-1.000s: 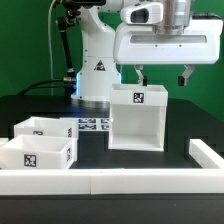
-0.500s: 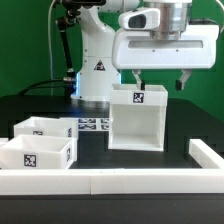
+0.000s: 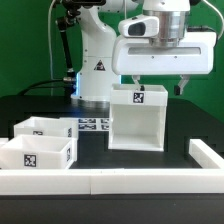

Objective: Assemble drawer

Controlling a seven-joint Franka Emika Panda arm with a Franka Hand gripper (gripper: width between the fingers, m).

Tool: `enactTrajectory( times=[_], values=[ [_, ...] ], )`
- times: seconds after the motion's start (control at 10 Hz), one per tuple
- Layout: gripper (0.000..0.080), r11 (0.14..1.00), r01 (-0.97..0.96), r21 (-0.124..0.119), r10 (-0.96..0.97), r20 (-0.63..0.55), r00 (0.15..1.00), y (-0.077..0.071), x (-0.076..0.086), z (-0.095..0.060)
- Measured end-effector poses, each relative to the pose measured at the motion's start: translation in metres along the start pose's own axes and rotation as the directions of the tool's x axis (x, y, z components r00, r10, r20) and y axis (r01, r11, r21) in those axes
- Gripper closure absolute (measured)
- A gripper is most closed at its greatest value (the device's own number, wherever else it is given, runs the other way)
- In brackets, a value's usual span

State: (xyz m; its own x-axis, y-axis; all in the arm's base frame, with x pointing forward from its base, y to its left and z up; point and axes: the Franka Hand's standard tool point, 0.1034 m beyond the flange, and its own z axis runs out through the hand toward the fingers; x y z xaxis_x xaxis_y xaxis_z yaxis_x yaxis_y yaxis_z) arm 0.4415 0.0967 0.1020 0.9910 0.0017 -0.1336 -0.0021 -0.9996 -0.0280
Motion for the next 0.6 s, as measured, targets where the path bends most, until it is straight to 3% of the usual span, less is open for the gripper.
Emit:
enactTrajectory(
  times=[0.2, 0.3, 0.5, 0.6],
  values=[
    [0.0383, 1.0, -0.002, 0.001, 0.002, 0.001, 1.0, 0.0001, -0.0002, 0.0003],
    [0.0383, 1.0, -0.002, 0.001, 0.002, 0.001, 1.0, 0.0002, -0.0002, 0.0004],
    [0.0698, 1.0, -0.002, 0.0, 0.002, 0.001, 1.0, 0.0001, -0.0003, 0.0004],
    [0.0698, 1.0, 0.0, 0.0, 0.0, 0.001, 1.0, 0.0001, -0.0001, 0.0003]
  ],
)
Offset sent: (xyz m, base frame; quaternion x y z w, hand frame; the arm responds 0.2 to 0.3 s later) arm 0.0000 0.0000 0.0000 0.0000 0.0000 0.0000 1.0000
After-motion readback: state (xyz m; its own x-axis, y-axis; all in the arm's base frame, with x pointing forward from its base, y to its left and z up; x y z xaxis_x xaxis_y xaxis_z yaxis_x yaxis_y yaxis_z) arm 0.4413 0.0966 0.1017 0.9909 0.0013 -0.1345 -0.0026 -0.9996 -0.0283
